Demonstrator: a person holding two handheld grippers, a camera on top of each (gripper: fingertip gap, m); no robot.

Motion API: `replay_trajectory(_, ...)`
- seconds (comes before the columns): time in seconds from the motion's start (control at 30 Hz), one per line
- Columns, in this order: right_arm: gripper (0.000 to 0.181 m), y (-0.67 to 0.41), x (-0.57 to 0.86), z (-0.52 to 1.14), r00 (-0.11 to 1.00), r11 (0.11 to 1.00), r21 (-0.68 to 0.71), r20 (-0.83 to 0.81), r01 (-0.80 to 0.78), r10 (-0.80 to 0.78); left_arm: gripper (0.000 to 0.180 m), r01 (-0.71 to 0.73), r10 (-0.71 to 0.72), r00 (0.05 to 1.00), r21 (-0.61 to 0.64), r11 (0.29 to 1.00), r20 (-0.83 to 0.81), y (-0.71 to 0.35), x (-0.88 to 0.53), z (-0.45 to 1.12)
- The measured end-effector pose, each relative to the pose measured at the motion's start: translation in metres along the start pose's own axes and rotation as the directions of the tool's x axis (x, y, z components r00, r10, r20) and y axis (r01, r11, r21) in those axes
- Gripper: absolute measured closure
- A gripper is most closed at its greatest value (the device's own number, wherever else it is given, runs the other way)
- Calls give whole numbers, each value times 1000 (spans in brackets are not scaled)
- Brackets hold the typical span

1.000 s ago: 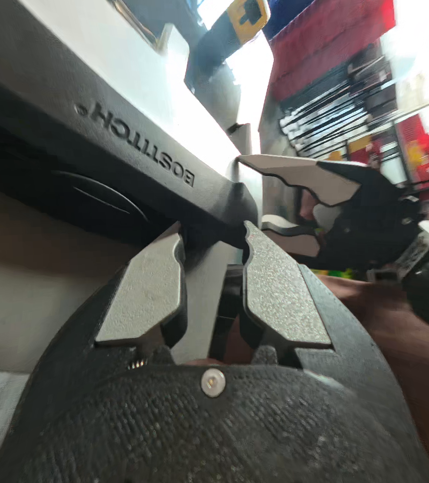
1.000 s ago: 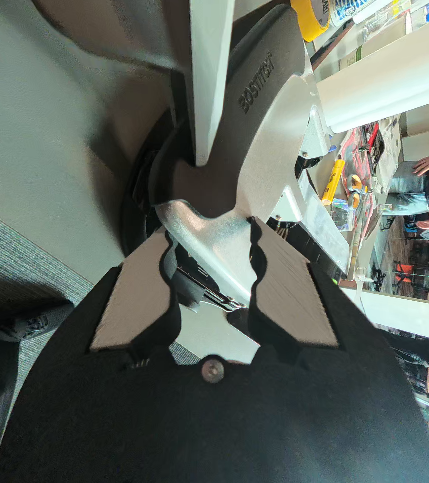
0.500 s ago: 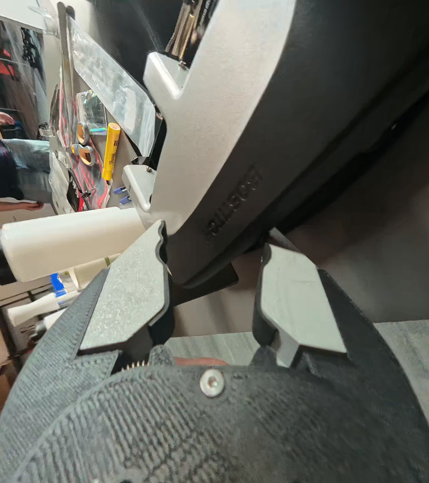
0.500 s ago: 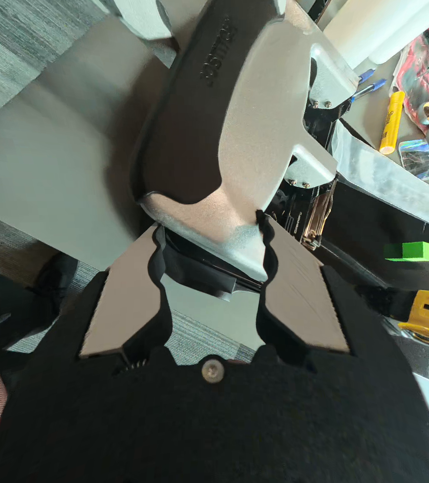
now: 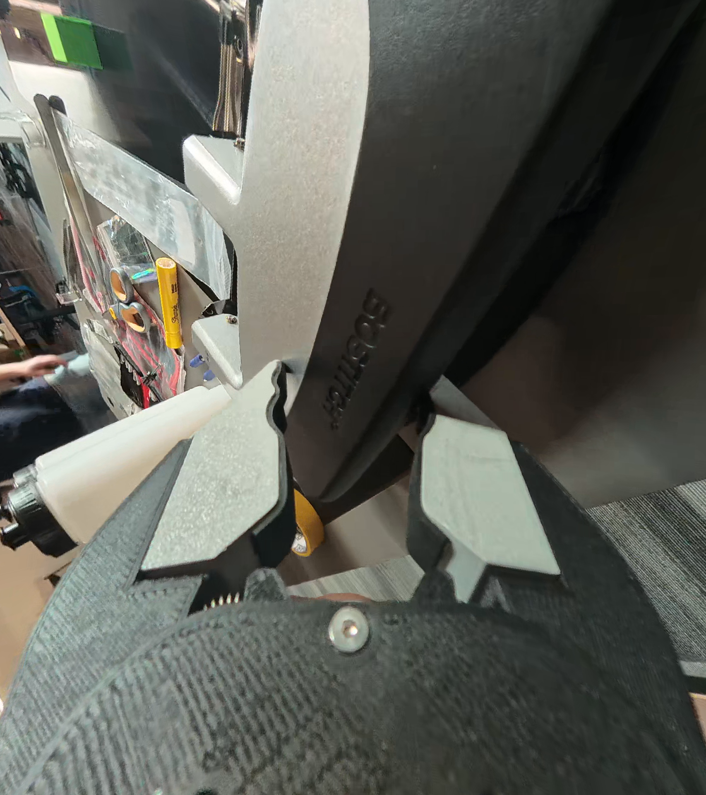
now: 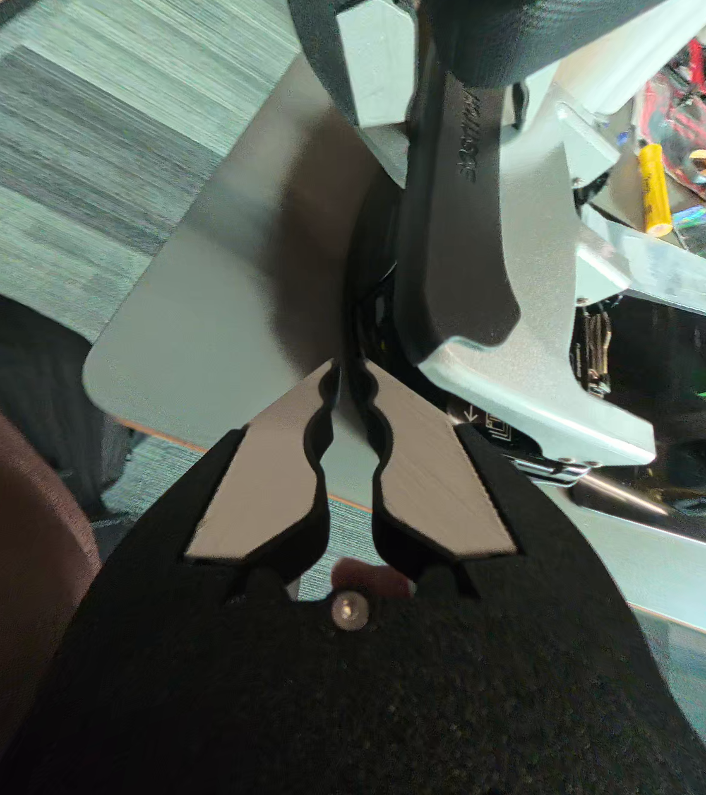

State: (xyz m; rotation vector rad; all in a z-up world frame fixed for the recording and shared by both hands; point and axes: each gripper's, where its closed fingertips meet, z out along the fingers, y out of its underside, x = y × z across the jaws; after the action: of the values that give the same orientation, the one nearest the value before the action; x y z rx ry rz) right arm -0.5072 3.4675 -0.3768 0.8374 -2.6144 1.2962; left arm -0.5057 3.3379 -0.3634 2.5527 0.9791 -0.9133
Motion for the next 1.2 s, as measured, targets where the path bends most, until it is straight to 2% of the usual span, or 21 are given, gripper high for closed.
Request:
replay_trajectory(0.03, 177, 0, 3, 9, 998, 999, -31, -57, -6, 4, 120, -11, 11, 1000, 22, 1000, -7, -2, -1, 0)
replay_trajectory(0.1, 168, 1, 4, 24, 986, 996, -91, -166, 3, -18, 120, -39, 41, 999, 79, 996, -16, -6, -3, -1)
replay_trajectory(0.17, 166, 3, 10, 33, 955, 988, -157, -293, 6, -53, 121, -80, 82, 996, 128, 989, -15, -9, -4, -2)
replay_trajectory(0.27, 165, 7, 7, 41, 920, 964, -240, -391, -115, 12, 119, -166, 166, 986, 161, 973, 15, -11, 5, 2)
replay_trajectory(0.37, 180, 13, -1, 44, 901, 925, -335, -433, -177, 15, 122, -170, 169, 985, 222, 960, 21, -14, 6, -1)
replay_trajectory(0.43, 176, 14, -3, 44, 904, 885, -408, -426, -224, 32, 128, -180, 188, 982, 252, 951, -5, -16, 8, -7)
replay_trajectory(0.53, 180, 12, -1, 44, 911, 842, -478, -411, -252, 39, 128, -206, 223, 974, 264, 942, -36, -16, 7, -9)
replay_trajectory(0.6, 179, 5, 3, 41, 906, 854, -484, -422, -191, -36, 129, -194, 214, 976, 276, 941, -43, -17, 6, -10)
replay_trajectory(0.7, 181, -26, 7, 36, 865, 909, -417, -461, -14, -198, 129, -165, 188, 981, 302, 939, -49, -17, 6, -10)
replay_trajectory(0.8, 181, -26, 21, 41, 804, 880, -472, -503, 51, -316, 128, -173, 199, 978, 303, 937, -55, -17, 6, -10)
replay_trajectory(0.87, 181, -8, 23, 52, 817, 846, -532, -477, 25, -324, 125, -163, 200, 975, 299, 940, -99, -17, 4, -10)
replay_trajectory(0.93, 181, -8, 21, 55, 834, 853, -521, -461, 22, -303, 122, -200, 241, 964, 291, 936, -112, -16, 7, -8)
replay_trajectory(1.0, 181, -5, 18, 56, 873, 871, -489, -446, -54, -196, 122, -231, 269, 957, 278, 932, -107, -17, 7, -8)
replay_trajectory(1.2, 181, -5, 17, 56, 882, 889, -450, -451, -88, -141, 122, -227, 272, 955, 305, 925, -115, -17, 6, -8)
